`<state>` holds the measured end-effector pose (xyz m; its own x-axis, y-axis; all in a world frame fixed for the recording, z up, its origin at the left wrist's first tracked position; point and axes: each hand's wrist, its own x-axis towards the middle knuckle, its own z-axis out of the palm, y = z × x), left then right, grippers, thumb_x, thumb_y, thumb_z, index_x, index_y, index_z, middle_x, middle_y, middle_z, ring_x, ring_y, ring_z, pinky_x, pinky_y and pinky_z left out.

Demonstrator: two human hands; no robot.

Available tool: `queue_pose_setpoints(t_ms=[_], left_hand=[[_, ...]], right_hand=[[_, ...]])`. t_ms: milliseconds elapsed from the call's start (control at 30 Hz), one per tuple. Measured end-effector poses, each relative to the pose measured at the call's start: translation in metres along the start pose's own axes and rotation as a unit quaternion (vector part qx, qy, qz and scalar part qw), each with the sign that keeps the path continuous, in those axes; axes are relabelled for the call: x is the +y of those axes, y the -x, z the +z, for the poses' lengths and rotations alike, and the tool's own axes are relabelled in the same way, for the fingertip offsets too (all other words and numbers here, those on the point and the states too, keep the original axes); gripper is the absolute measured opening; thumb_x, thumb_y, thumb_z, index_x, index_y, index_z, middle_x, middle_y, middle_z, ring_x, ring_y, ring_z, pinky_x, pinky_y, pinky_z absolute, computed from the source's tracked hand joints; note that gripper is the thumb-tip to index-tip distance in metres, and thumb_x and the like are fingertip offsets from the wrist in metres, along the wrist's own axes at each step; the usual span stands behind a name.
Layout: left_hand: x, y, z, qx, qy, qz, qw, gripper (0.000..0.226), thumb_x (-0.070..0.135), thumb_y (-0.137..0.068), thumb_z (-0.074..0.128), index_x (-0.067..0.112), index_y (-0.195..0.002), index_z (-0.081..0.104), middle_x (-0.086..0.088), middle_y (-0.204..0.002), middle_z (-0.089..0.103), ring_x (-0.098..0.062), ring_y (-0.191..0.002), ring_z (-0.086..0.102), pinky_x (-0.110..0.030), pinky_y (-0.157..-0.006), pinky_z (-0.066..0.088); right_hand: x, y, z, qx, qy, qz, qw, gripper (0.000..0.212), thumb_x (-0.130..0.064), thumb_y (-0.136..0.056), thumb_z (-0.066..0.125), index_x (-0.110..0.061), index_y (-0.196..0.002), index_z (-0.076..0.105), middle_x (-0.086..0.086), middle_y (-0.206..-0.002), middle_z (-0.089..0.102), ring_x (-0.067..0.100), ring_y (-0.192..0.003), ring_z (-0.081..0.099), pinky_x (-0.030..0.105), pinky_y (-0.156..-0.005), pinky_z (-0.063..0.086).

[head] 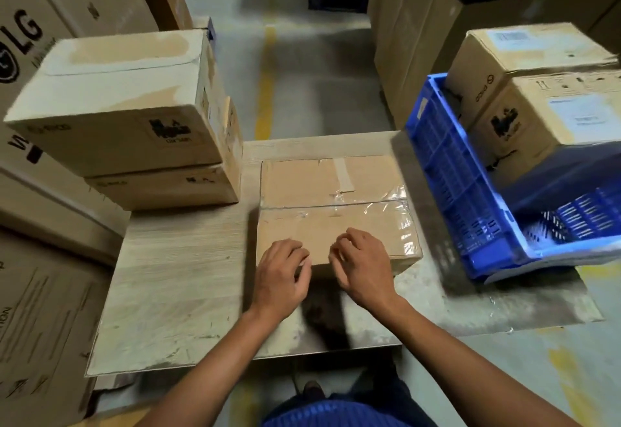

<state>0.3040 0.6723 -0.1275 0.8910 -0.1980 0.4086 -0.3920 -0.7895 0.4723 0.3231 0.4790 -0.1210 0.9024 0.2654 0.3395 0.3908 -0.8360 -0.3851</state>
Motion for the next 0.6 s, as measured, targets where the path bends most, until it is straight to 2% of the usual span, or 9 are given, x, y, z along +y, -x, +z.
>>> queue_pose_setpoints(t_ms=[67, 133, 200, 267, 333, 367, 433, 533, 600], left_hand=[[0.001, -0.008, 0.0, -0.007, -0.025, -0.004, 1.0, 0.018, 0.028, -0.091, 0.059, 0.013, -0.086, 0.067, 0.0, -0.09, 0.06, -0.02, -0.084, 0.055, -0.033, -0.072, 0.048], [-0.001, -0.022, 0.002, -0.03, -0.048, -0.024, 0.998, 0.022, 0.032, -0.092, 0.056, 0.013, -0.087, 0.066, -0.002, -0.093, 0.06, -0.023, -0.087, 0.056, -0.038, -0.072, 0.05], [-0.002, -0.036, 0.005, -0.089, -0.08, -0.058, 0.991, 0.04, 0.039, -0.093, 0.044, 0.012, -0.111, 0.068, -0.011, -0.123, 0.062, -0.032, -0.118, 0.057, -0.045, -0.096, 0.05], [0.0, -0.043, 0.006, -0.171, -0.12, -0.098, 0.973, 0.065, 0.047, -0.094, 0.024, 0.015, -0.143, 0.052, -0.013, -0.156, 0.038, -0.032, -0.147, 0.031, -0.046, -0.12, 0.028], [-0.001, -0.047, 0.007, -0.217, -0.158, -0.113, 0.957, 0.069, 0.047, -0.096, 0.013, 0.019, -0.155, 0.032, -0.008, -0.165, 0.019, -0.026, -0.153, 0.014, -0.042, -0.124, 0.011], [-0.001, -0.05, 0.007, -0.224, -0.177, -0.109, 0.952, 0.065, 0.046, -0.098, 0.016, 0.02, -0.156, 0.029, -0.008, -0.165, 0.018, -0.026, -0.153, 0.014, -0.041, -0.123, 0.011], [0.001, -0.058, 0.004, -0.23, -0.215, -0.088, 0.945, 0.055, 0.041, -0.101, 0.03, 0.02, -0.151, 0.037, -0.011, -0.159, 0.033, -0.029, -0.147, 0.029, -0.044, -0.118, 0.026], [-0.001, -0.081, -0.001, -0.214, -0.252, -0.045, 0.943, 0.039, 0.035, -0.096, 0.041, 0.021, -0.131, 0.05, -0.007, -0.13, 0.052, -0.027, -0.12, 0.047, -0.044, -0.094, 0.041], [-0.008, -0.095, 0.001, -0.218, -0.235, -0.049, 0.946, 0.042, 0.033, -0.097, 0.041, 0.021, -0.137, 0.045, -0.01, -0.135, 0.048, -0.028, -0.124, 0.043, -0.043, -0.1, 0.038]], right_hand=[[0.0, -0.009, 0.003, -0.008, 0.057, 0.0, 0.998, 0.015, -0.029, -0.088, 0.062, -0.015, -0.084, 0.06, 0.002, -0.087, 0.056, 0.026, -0.079, 0.051, 0.038, -0.067, 0.04], [-0.001, -0.028, 0.003, -0.034, 0.089, -0.001, 0.995, 0.018, -0.035, -0.09, 0.057, -0.017, -0.087, 0.059, 0.002, -0.091, 0.057, 0.026, -0.083, 0.052, 0.039, -0.069, 0.04], [-0.004, -0.043, 0.005, -0.079, 0.094, -0.014, 0.992, 0.025, -0.037, -0.091, 0.049, -0.017, -0.1, 0.061, 0.005, -0.109, 0.061, 0.028, -0.099, 0.056, 0.042, -0.081, 0.045], [-0.006, -0.048, 0.011, -0.119, 0.096, -0.026, 0.988, 0.038, -0.037, -0.091, 0.043, -0.015, -0.116, 0.062, 0.009, -0.131, 0.06, 0.032, -0.119, 0.055, 0.046, -0.096, 0.046], [-0.006, -0.045, 0.017, -0.147, 0.101, -0.017, 0.984, 0.046, -0.038, -0.093, 0.039, -0.015, -0.127, 0.061, 0.012, -0.14, 0.058, 0.035, -0.128, 0.053, 0.049, -0.104, 0.046], [-0.006, -0.044, 0.019, -0.153, 0.106, -0.015, 0.982, 0.047, -0.038, -0.093, 0.039, -0.016, -0.128, 0.061, 0.011, -0.141, 0.057, 0.035, -0.13, 0.052, 0.05, -0.105, 0.045], [-0.005, -0.05, 0.017, -0.163, 0.113, -0.018, 0.98, 0.044, -0.04, -0.093, 0.039, -0.018, -0.124, 0.059, 0.008, -0.137, 0.058, 0.033, -0.124, 0.054, 0.048, -0.099, 0.045], [-0.006, -0.07, 0.008, -0.166, 0.133, -0.039, 0.976, 0.044, -0.046, -0.09, 0.035, -0.017, -0.113, 0.058, 0.008, -0.118, 0.058, 0.032, -0.105, 0.055, 0.045, -0.08, 0.043], [-0.005, -0.086, 0.004, -0.198, 0.137, -0.031, 0.97, 0.053, -0.049, -0.09, 0.028, -0.015, -0.122, 0.055, 0.013, -0.125, 0.053, 0.034, -0.113, 0.052, 0.049, -0.086, 0.042]])
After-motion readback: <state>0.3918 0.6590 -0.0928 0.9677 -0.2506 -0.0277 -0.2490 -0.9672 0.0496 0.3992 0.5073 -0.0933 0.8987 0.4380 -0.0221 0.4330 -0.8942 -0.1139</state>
